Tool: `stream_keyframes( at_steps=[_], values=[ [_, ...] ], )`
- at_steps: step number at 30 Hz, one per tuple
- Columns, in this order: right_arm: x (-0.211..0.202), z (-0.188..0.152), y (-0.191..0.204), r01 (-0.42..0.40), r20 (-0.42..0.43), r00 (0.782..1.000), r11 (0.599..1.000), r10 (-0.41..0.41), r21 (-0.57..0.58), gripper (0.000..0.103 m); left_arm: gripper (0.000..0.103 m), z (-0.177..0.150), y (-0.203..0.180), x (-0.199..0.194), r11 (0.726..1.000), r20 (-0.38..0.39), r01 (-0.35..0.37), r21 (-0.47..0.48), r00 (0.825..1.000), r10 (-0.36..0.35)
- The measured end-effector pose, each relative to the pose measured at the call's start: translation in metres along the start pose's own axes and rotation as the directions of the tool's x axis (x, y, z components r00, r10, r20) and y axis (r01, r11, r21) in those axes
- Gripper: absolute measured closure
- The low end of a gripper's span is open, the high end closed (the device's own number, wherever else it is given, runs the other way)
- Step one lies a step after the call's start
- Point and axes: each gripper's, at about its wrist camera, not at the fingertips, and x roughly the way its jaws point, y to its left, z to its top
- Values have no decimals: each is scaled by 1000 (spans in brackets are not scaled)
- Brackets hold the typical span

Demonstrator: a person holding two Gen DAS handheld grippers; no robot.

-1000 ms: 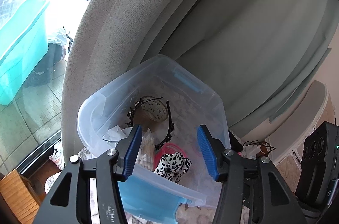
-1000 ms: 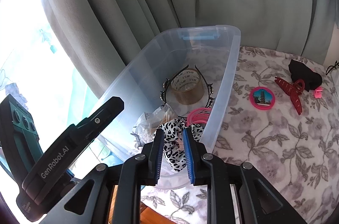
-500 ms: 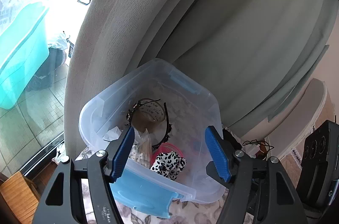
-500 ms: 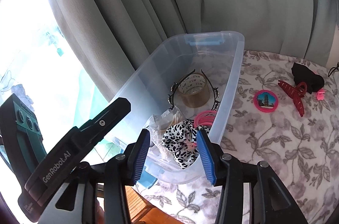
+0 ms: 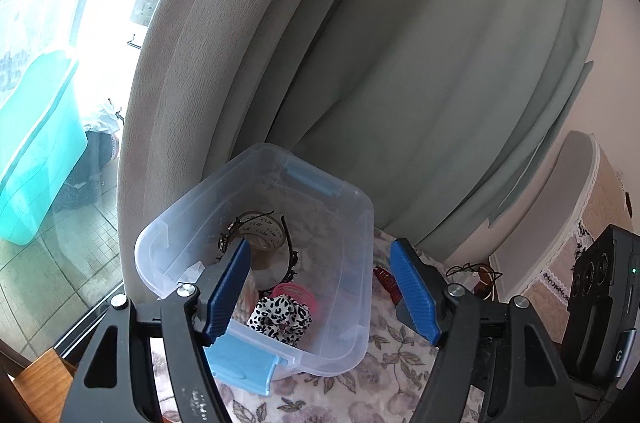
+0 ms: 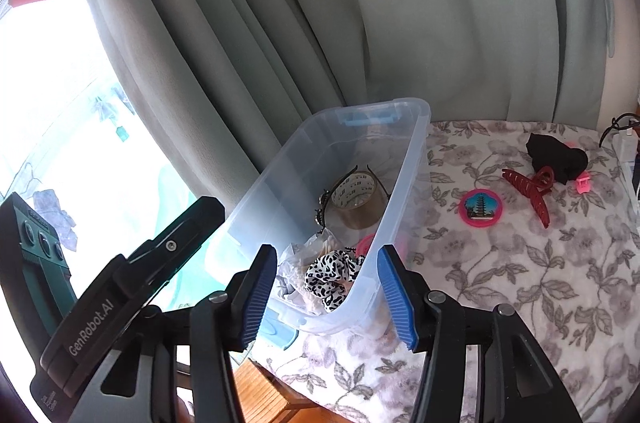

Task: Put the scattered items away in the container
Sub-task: 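Move both grippers back toward the pink mirror and red claw clip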

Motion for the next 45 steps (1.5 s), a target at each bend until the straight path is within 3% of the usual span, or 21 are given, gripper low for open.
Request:
stream_keyframes(
  at_steps=[14, 23, 33, 45],
  values=[
    [-74, 2, -57, 23, 150, 988, 993, -40, 112, 45, 29, -17, -87, -21, 985, 12, 49, 165, 999, -52],
    [-101, -5, -128, 44, 192, 976, 962, -99, 270, 44, 29, -46, -134, 13, 960, -110, 67, 272, 993, -38],
    [-87, -21, -191, 115, 114, 979, 924, -167, 365, 44, 29, -84, -160, 63, 937, -239, 63, 344, 971, 23],
    [-34, -37, -233, 159, -22, 986, 909, -163, 385, 44, 29, -128, -141, 140, 930, -386, 10, 367, 912, 142]
  ],
)
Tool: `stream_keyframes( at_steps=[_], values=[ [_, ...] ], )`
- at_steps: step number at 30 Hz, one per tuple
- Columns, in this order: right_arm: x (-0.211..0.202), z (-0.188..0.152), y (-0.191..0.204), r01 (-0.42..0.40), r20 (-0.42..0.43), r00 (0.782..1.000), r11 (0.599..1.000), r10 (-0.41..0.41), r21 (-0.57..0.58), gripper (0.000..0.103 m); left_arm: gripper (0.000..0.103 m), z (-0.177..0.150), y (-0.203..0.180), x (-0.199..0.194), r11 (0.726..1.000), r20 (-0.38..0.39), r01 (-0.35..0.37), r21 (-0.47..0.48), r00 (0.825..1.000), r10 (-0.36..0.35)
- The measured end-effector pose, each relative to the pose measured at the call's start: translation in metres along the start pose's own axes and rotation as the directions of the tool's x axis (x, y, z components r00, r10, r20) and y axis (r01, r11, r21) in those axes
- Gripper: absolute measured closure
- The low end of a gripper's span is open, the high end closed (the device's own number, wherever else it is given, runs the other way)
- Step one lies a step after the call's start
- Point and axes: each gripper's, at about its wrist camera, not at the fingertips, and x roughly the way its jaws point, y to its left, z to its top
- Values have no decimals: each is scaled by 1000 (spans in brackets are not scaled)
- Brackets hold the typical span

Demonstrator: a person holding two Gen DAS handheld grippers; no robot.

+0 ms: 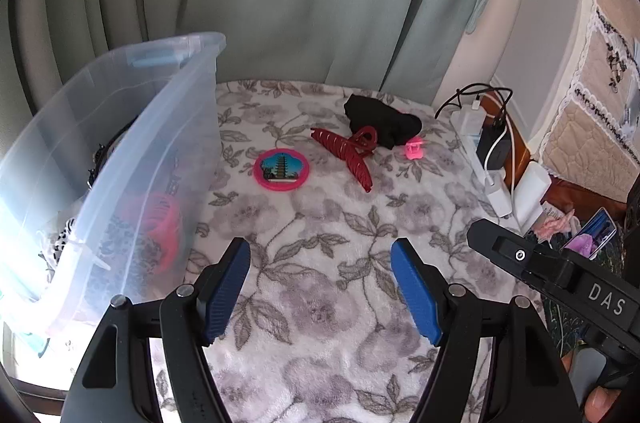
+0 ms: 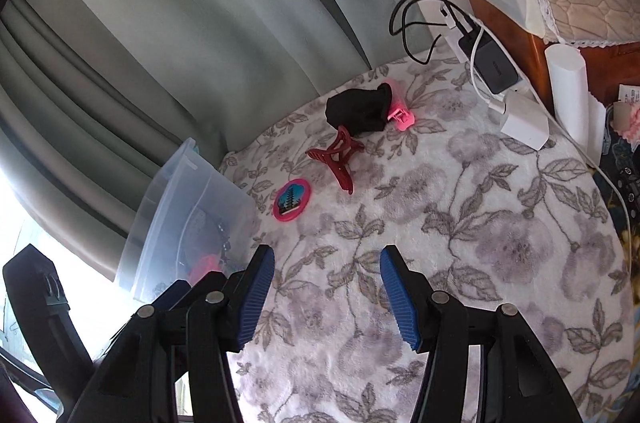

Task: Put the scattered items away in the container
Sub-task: 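Move both grippers back toward the pink mirror and red claw clip, then grasp the pink pagoda mirror with the left gripper while the right gripper grasps the red claw clip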

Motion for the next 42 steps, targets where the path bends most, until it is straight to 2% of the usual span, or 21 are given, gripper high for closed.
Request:
stream_keyframes(
  at_steps=[7, 14, 20, 27, 36, 42],
  values=[
    [40, 2, -10, 38, -70, 997, 999, -40, -24, 44, 29, 1, 9, 51, 999, -81, -23, -24, 997, 21],
    [81, 19, -19, 81, -119, 989, 995, -87, -58, 44, 29, 16, 14, 101, 996, -90, -83, 15, 992, 84],
    [111, 40, -13, 84, -131, 987, 990, -99, -111, 44, 29, 34, 23, 138, 996, -98, -94, 7, 991, 94],
    [147, 57, 3, 63, -139, 986, 983, -88, -174, 44, 29, 54, 23, 164, 992, -79, -122, 36, 989, 124],
    [179, 72, 5, 51, -152, 985, 980, -81, -191, 44, 29, 62, 35, 189, 995, -92, -92, 29, 991, 95],
    [196, 75, 5, 52, -156, 984, 979, -84, -195, 45, 24, 64, 36, 193, 994, -69, -99, 46, 992, 102]
  ],
)
